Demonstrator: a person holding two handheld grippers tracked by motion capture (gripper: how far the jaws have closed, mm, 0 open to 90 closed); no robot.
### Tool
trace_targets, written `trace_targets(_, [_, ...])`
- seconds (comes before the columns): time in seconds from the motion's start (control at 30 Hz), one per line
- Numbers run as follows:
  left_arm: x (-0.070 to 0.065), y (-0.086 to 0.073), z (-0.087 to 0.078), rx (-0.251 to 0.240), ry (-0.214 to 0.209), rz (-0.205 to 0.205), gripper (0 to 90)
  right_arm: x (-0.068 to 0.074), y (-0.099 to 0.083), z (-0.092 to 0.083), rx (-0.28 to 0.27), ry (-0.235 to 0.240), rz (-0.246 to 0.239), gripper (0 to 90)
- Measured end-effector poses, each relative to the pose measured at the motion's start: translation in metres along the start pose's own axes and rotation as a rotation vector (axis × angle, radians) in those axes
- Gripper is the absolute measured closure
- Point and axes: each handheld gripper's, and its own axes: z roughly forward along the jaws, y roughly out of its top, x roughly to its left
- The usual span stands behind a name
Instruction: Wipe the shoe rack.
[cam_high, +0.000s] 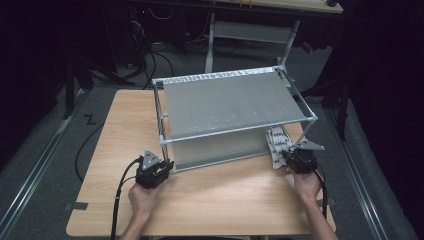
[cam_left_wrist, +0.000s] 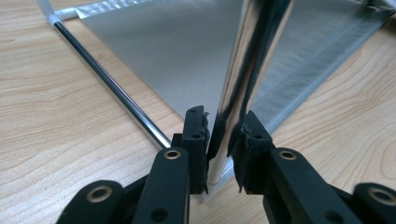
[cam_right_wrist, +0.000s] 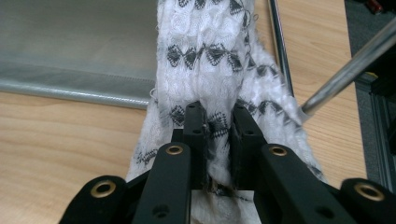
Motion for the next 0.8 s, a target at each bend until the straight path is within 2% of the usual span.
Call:
trace_targets(0.33, [0.001, -0.005, 0.008, 0.035, 0.031, 0.016, 71.5, 0.000, -0.006, -0.027, -0.039, 0.010, -0.008, 79.6])
trace_targets(0.57, [0.002, -0.006, 0.010, 0.041, 0.024, 0.022, 71.8, 0.002, -0.007, -0.040, -0.069, 0.018, -0.010, 79.6])
trace_targets(0.8, [0.002, -0.008, 0.014, 0.058, 0.012, 0.026, 76.6, 0.000, -0.006, -0.056, -0.096, 0.013, -0.002, 79.6])
